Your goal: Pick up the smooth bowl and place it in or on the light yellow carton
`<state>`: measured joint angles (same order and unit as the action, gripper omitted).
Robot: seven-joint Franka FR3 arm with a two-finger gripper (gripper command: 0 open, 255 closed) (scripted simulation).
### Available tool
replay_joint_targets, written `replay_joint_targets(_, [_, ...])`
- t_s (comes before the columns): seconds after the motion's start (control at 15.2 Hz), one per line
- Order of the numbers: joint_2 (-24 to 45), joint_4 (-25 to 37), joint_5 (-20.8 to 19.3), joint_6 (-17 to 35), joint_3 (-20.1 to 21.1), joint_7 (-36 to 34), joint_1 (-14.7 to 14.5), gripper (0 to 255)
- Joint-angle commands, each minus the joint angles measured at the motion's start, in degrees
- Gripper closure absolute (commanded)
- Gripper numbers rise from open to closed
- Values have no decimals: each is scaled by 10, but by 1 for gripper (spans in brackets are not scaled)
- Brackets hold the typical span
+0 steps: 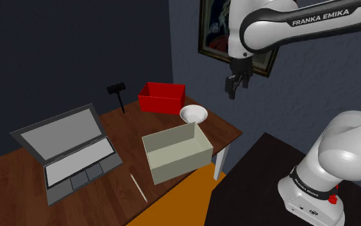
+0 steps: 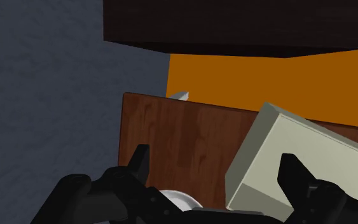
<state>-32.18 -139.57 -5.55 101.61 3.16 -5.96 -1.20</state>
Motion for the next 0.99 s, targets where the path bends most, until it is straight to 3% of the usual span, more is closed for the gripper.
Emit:
replay_joint_targets(0.0, [42, 4, -11, 38, 10, -11, 1, 0])
replay_joint_targets(0.46, [191, 34, -69, 148, 40, -62, 8, 0])
replay_joint_targets(0.92, [353, 107, -157, 218, 55, -132, 10, 0])
